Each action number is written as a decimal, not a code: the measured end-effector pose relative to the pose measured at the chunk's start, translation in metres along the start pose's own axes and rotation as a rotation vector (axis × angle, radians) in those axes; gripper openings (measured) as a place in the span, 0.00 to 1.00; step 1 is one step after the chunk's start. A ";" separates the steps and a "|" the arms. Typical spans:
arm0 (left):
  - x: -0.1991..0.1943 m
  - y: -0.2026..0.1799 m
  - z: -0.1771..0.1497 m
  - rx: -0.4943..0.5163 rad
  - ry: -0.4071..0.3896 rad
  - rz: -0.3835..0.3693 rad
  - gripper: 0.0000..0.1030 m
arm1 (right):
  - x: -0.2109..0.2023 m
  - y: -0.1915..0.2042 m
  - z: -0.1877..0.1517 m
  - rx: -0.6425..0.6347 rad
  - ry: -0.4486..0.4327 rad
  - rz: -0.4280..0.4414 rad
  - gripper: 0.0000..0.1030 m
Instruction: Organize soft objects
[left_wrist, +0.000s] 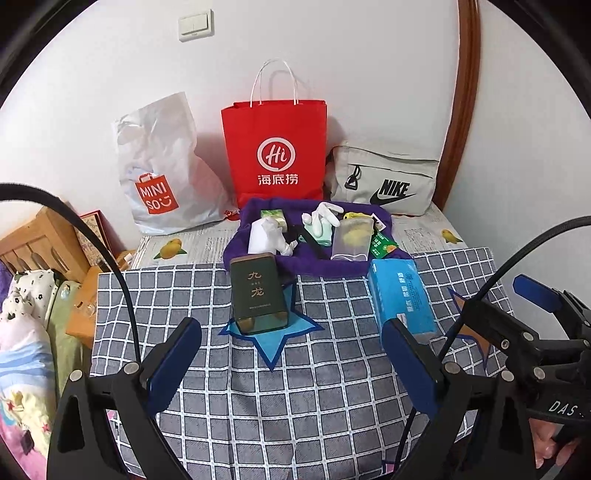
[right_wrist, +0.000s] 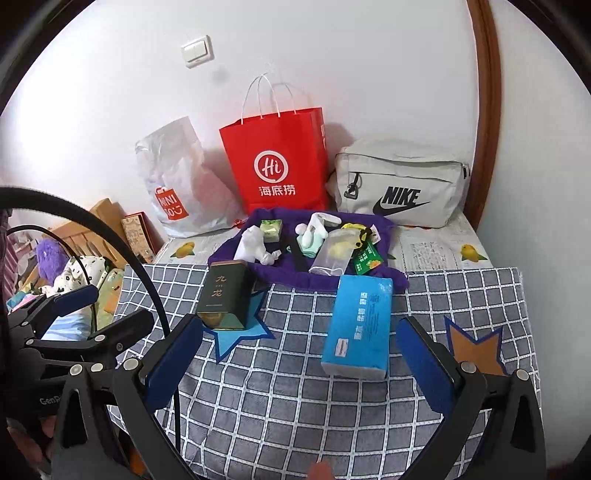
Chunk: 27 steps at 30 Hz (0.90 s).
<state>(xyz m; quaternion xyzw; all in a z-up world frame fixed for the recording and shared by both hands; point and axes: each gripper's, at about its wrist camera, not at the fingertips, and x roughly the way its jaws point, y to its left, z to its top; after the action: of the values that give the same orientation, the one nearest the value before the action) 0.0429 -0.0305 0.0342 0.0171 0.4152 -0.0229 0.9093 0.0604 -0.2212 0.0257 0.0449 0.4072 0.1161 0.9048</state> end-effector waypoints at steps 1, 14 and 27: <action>-0.003 -0.001 -0.001 0.004 -0.007 0.006 0.96 | -0.003 0.000 -0.001 0.003 -0.004 0.002 1.00; -0.014 -0.001 -0.009 0.008 -0.009 -0.001 0.96 | -0.022 0.005 -0.012 0.000 -0.022 -0.021 1.00; -0.015 0.002 -0.012 -0.002 0.000 -0.009 0.96 | -0.026 0.008 -0.016 -0.010 -0.021 -0.024 1.00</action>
<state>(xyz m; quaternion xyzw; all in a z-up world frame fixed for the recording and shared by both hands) 0.0245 -0.0278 0.0377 0.0144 0.4153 -0.0268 0.9092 0.0308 -0.2198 0.0353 0.0364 0.3976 0.1068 0.9106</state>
